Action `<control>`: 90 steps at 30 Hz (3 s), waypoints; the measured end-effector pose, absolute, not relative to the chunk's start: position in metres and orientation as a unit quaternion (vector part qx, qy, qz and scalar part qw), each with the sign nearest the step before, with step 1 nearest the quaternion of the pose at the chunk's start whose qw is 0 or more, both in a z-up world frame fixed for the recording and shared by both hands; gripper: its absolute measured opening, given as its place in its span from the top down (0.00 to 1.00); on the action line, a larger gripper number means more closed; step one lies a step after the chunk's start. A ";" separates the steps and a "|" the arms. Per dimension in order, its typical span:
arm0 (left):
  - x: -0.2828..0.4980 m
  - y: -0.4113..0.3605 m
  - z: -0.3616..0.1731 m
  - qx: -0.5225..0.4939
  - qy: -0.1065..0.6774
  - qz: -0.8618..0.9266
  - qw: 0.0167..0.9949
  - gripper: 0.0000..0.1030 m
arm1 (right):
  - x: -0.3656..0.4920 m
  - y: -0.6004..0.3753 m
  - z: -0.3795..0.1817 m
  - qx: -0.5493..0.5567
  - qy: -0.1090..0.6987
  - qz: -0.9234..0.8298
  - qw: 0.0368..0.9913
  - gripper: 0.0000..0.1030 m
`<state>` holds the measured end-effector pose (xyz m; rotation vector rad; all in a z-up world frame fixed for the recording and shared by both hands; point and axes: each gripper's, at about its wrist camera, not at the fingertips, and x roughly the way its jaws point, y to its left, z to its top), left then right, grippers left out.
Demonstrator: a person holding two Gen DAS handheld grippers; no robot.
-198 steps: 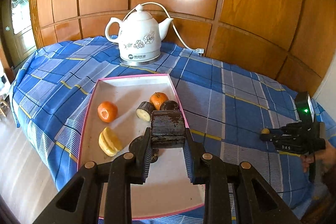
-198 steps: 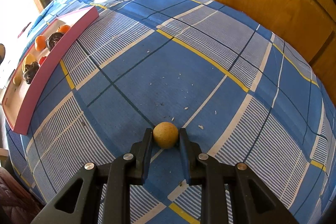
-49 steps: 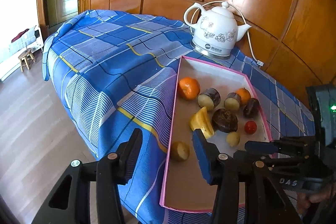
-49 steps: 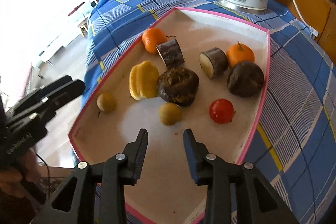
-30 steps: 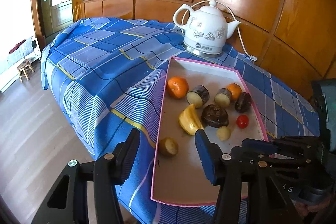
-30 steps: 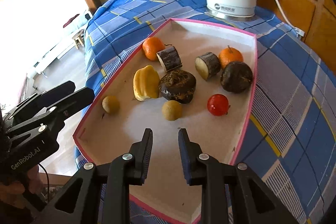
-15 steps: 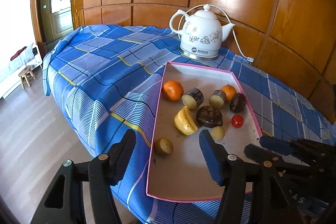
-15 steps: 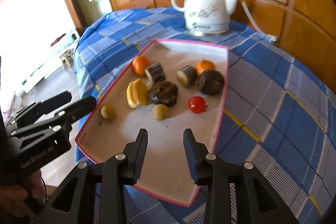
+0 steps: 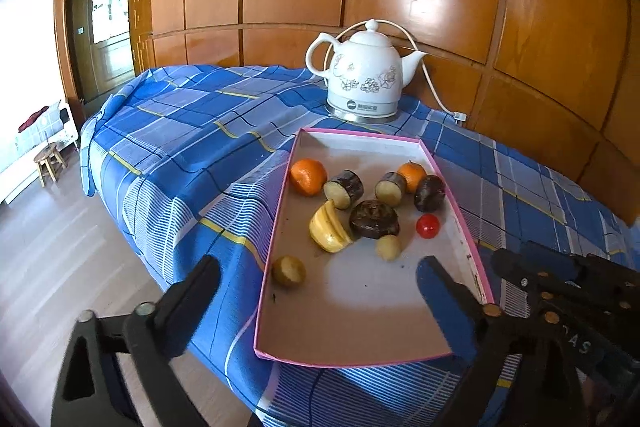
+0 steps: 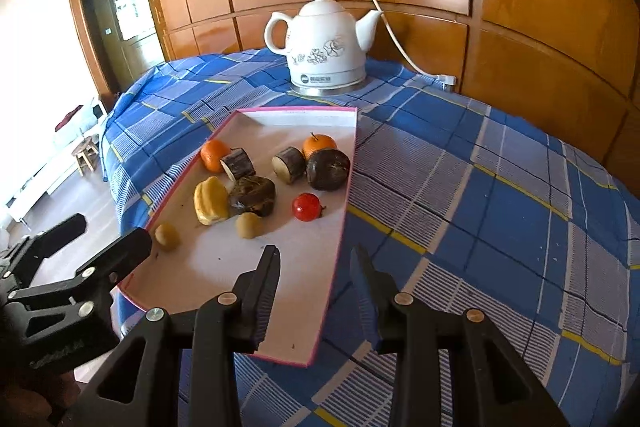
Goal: Organize fruits
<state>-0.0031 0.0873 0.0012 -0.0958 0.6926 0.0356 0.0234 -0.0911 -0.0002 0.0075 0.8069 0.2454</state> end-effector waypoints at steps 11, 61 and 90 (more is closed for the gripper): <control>-0.006 0.090 0.005 -0.051 0.330 0.032 0.942 0.00 | 0.016 -0.088 -0.001 -0.001 0.385 0.121 0.915 0.64; -0.010 0.091 0.009 -0.043 0.312 0.066 0.947 0.00 | 0.011 -0.083 0.001 -0.005 0.374 0.127 0.919 0.64; -0.008 0.088 0.009 -0.041 0.316 0.062 0.946 0.00 | 0.012 -0.083 0.000 -0.005 0.374 0.128 0.918 0.64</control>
